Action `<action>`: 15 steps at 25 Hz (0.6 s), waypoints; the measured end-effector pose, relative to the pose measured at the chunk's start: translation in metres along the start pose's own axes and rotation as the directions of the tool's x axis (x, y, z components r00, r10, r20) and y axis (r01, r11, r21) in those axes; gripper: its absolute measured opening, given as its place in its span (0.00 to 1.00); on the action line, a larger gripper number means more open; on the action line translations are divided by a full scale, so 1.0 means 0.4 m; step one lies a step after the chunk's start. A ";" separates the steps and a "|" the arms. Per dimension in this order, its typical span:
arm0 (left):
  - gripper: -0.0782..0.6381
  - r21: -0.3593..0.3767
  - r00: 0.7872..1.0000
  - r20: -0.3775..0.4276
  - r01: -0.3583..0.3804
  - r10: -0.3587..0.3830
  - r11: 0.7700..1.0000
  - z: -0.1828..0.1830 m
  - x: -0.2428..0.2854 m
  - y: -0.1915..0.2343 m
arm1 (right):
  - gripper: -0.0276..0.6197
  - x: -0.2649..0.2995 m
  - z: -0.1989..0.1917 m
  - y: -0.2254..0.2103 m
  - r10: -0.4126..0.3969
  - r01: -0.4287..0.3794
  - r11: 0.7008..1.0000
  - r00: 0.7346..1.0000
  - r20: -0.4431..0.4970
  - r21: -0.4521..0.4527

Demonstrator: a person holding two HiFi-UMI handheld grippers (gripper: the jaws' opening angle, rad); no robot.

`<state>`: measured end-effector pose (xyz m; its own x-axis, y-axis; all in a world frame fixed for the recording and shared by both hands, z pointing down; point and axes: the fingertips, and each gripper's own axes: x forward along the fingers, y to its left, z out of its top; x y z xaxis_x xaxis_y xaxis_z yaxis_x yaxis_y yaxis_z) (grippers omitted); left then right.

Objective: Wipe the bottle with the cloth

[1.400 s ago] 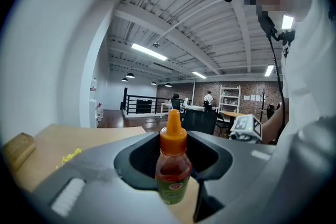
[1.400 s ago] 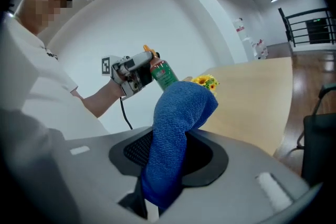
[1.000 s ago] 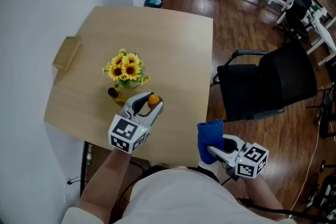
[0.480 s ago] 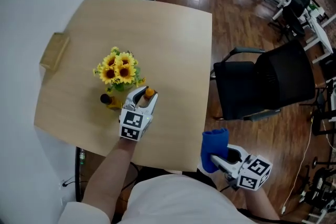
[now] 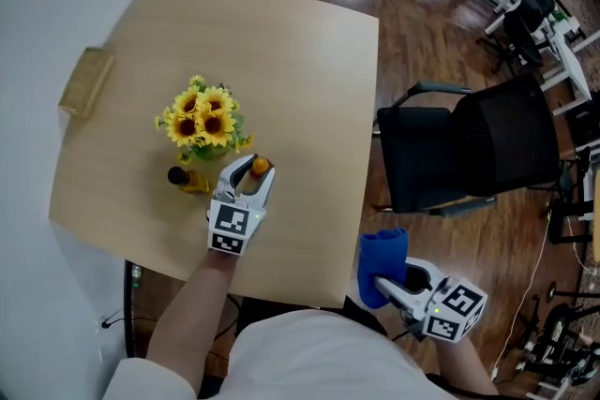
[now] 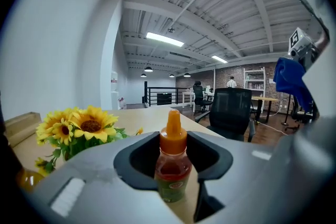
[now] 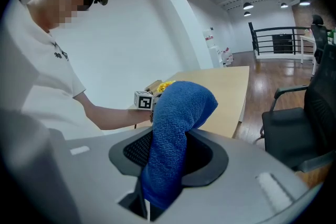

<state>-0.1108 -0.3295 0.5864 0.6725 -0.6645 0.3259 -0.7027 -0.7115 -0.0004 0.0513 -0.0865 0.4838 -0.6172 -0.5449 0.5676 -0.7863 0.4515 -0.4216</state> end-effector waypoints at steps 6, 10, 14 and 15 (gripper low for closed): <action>0.34 0.020 0.999 -0.016 -0.036 0.036 0.999 0.009 -0.019 -0.008 | 0.29 -0.009 0.009 -0.011 0.051 -0.051 0.999 0.999 -0.010 -0.020; 0.36 0.041 0.996 -0.026 -0.088 0.089 0.995 0.021 -0.066 -0.012 | 0.29 -0.012 0.020 -0.024 0.111 -0.112 0.992 0.994 -0.014 -0.059; 0.36 0.020 0.986 -0.038 -0.162 0.163 0.987 0.042 -0.150 -0.045 | 0.29 -0.023 0.031 -0.031 0.188 -0.189 0.974 0.982 -0.022 -0.124; 0.36 0.007 0.983 -0.043 -0.179 0.179 0.984 0.049 -0.176 -0.063 | 0.29 -0.028 0.031 -0.032 0.211 -0.212 0.967 0.977 -0.023 -0.142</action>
<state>-0.1357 -0.2692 0.5451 0.5249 -0.7708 0.3610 -0.8104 -0.5823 -0.0650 0.0679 -0.0952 0.4741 -0.7686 -0.4208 0.4818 -0.6255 0.6524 -0.4280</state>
